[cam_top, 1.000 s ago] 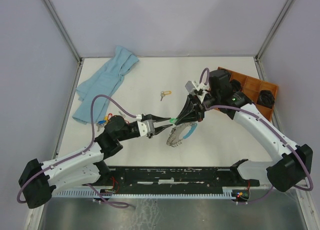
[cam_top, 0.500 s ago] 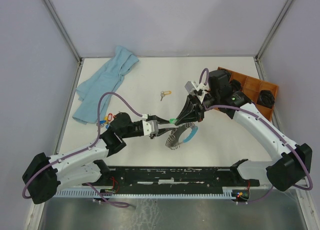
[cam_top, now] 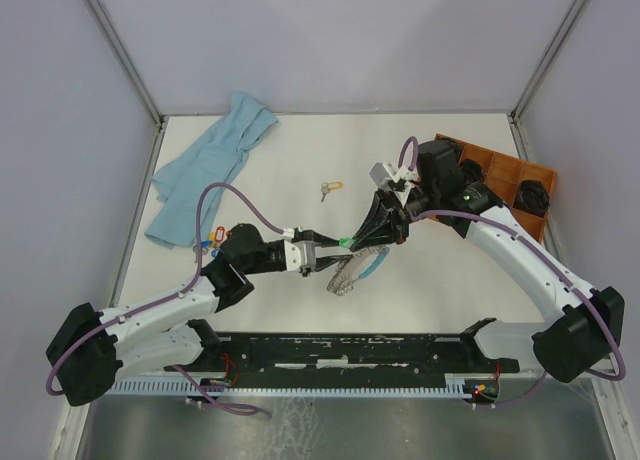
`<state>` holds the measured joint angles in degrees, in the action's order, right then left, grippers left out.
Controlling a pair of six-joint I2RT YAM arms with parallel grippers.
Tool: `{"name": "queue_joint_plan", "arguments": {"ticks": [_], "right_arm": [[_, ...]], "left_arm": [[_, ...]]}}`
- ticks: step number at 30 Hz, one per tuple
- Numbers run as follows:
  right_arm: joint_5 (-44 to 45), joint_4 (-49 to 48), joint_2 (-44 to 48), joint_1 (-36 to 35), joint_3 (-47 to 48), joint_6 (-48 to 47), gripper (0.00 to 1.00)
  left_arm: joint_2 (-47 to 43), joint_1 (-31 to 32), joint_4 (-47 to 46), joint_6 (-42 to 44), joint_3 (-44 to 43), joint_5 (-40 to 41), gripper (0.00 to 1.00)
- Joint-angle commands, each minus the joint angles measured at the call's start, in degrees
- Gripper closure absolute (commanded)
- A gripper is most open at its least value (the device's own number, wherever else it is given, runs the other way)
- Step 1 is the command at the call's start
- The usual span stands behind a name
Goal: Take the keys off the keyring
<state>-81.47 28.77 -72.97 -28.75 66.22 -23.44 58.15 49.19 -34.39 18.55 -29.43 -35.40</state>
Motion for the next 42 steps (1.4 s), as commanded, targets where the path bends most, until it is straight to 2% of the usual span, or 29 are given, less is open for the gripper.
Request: {"name": "queue_joint_plan", "arguments": {"ticks": [1, 24, 32, 35, 42], "right_arm": [[-4.72, -1.57, 0.37, 0.19, 2.87, -0.92, 0.99], [-5.20, -2.23, 0.06, 0.18, 2.49, -0.55, 0.99], [-5.32, -2.31, 0.19, 0.13, 2.47, -0.47, 0.99], [-5.36, -2.23, 0.36, 0.17, 2.68, -0.42, 0.99], [-4.88, -1.95, 0.94, 1.60, 2.83, -0.42, 0.99]], "left_arm": [[-0.61, -0.28, -3.52, 0.66, -2.16, -0.88, 0.65], [-0.83, -0.33, -2.83, 1.19, -3.01, -1.03, 0.66], [-1.07, -0.33, -1.58, 1.21, -3.25, -1.04, 0.84], [-1.65, -0.32, -0.80, 1.19, -2.93, -0.65, 0.96], [-3.68, -0.33, 0.05, -0.96, -1.83, 1.63, 0.97]]}}
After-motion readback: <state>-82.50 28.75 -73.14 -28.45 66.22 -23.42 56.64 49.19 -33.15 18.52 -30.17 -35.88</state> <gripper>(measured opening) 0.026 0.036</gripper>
